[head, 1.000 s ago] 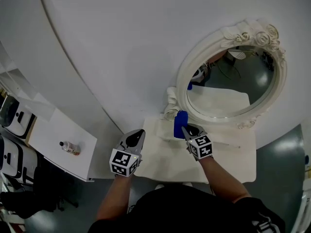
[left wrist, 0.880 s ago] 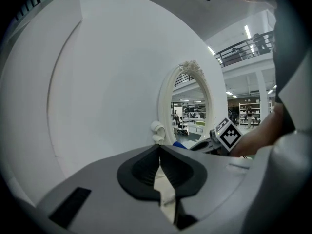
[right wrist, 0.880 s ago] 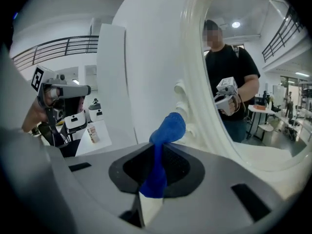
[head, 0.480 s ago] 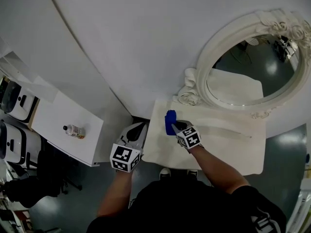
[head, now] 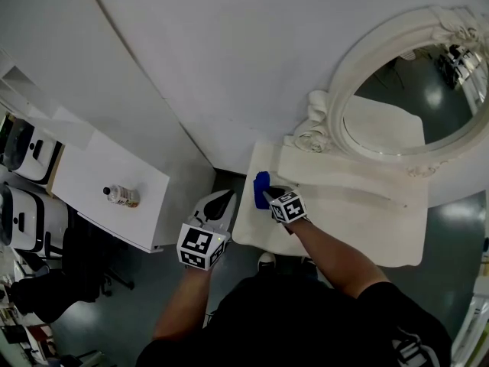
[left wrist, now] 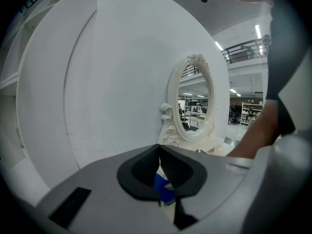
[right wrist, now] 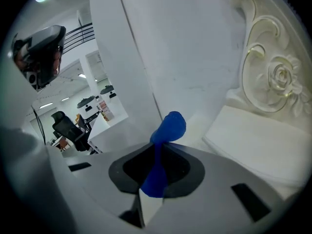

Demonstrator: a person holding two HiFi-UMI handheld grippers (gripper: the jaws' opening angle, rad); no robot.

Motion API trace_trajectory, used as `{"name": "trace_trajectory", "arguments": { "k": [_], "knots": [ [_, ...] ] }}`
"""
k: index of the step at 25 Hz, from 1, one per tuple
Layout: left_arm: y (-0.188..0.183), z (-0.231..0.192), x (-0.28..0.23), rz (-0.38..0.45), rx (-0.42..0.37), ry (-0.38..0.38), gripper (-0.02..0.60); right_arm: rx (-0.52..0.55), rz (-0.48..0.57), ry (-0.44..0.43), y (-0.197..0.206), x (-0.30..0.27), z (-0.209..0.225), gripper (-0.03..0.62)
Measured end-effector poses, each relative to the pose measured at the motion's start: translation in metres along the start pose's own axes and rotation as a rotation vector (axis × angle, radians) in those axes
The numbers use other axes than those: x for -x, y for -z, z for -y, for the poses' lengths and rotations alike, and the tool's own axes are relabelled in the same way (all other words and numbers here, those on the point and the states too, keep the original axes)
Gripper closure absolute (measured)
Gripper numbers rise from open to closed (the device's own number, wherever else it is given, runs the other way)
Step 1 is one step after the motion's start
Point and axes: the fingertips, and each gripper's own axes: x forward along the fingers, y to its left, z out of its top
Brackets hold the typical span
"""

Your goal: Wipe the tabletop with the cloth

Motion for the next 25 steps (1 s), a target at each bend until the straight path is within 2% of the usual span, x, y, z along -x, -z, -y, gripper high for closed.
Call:
{"name": "trace_trajectory", "arguments": {
  "k": [5, 13, 19, 25],
  "knots": [
    [0.009, -0.004, 0.005, -0.019, -0.003, 0.014, 0.569, -0.045, -0.069, -0.016, 0.02, -0.03, -0.004, 0.554],
    [0.019, -0.018, 0.014, -0.05, -0.008, -0.006, 0.569, -0.058, -0.163, 0.025, 0.059, -0.053, 0.012, 0.554],
    [0.021, -0.007, 0.003, -0.065, -0.013, 0.017, 0.569, -0.079, -0.198, 0.073, 0.08, -0.041, 0.034, 0.554],
    [0.013, 0.02, -0.019, -0.065, -0.029, 0.065, 0.569, -0.112, -0.208, 0.127, 0.106, -0.005, 0.071, 0.554]
  ]
}}
